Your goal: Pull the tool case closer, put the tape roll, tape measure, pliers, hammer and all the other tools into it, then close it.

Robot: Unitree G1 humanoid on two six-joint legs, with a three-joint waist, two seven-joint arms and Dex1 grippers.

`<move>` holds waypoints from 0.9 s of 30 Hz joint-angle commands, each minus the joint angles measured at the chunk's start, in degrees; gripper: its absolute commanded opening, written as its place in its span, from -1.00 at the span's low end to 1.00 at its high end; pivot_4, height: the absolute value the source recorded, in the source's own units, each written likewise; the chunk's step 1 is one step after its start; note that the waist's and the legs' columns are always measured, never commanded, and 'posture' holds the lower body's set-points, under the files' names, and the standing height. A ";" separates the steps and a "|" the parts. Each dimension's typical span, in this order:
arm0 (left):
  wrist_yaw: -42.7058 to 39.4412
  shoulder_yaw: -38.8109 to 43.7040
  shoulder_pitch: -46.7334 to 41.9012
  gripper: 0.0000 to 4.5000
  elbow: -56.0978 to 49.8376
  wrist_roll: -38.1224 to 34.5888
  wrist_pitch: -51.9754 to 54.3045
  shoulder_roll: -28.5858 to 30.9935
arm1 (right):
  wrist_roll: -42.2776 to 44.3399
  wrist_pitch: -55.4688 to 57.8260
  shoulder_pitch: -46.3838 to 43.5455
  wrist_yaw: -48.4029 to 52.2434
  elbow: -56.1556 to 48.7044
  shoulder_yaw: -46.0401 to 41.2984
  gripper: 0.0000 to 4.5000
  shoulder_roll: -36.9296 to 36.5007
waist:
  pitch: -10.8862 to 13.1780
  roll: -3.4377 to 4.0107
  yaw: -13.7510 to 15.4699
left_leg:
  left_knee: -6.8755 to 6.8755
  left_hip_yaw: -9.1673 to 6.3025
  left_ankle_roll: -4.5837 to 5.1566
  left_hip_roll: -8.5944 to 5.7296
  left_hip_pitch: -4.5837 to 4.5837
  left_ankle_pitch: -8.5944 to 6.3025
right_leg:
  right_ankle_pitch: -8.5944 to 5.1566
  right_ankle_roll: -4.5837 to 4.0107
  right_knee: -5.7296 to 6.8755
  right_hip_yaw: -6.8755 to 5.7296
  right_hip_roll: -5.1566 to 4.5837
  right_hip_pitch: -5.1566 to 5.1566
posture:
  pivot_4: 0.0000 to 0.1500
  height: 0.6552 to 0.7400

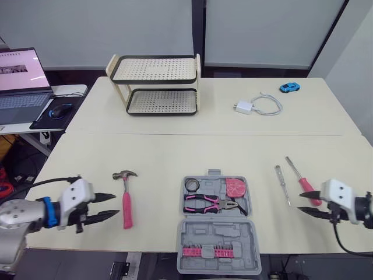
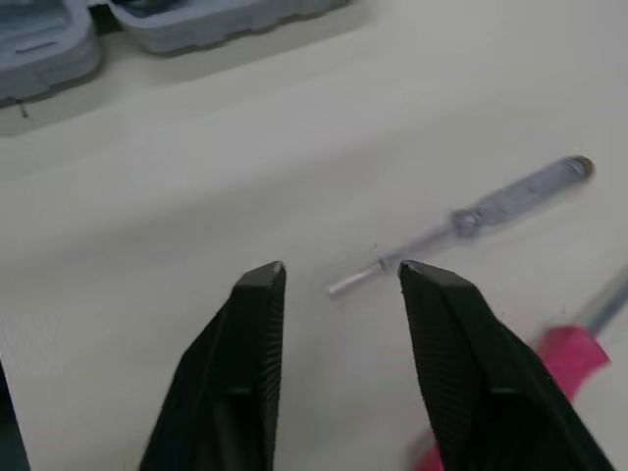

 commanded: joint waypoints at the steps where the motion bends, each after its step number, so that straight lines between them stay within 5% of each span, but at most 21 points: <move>1: 2.70 -6.05 -2.07 -0.58 -6.98 2.55 3.62 -1.27 | -1.71 4.98 -0.89 -2.43 -8.76 4.25 -0.74 1.06 | -0.01 0.01 0.04 | 0.00 0.00 0.00 0.00 0.00 0.00 | 0.00 0.00 0.00 -0.01 0.00 0.01 | 1.00 1.00; 4: 4.92 -11.97 -4.27 -0.99 -8.75 5.88 4.69 -3.63 | -4.35 8.37 -1.12 -4.75 -13.15 8.63 -1.00 2.49 | -0.01 0.01 0.09 | 0.00 -0.01 0.00 -0.01 0.00 0.00 | 0.00 0.00 -0.01 -0.02 0.00 0.02 | 1.00 1.00; 12: 8.45 -22.91 -7.11 -0.99 -10.20 11.45 7.44 -8.59 | -9.16 15.25 -3.93 -9.00 -17.37 16.49 -1.00 5.76 | -0.02 0.00 0.14 | 0.03 -0.05 0.00 -0.03 -0.01 0.01 | 0.00 0.00 0.00 -0.05 0.01 0.03 | 1.00 1.00; 27: 13.31 -30.53 -12.30 -0.99 -5.34 16.73 9.32 -15.17 | -13.43 17.40 -3.87 -10.81 -19.27 22.08 -1.00 6.24 | -0.03 -0.02 0.19 | 0.05 -0.09 -0.01 -0.05 -0.01 0.01 | 0.00 0.00 0.00 -0.08 0.01 0.04 | 1.00 1.00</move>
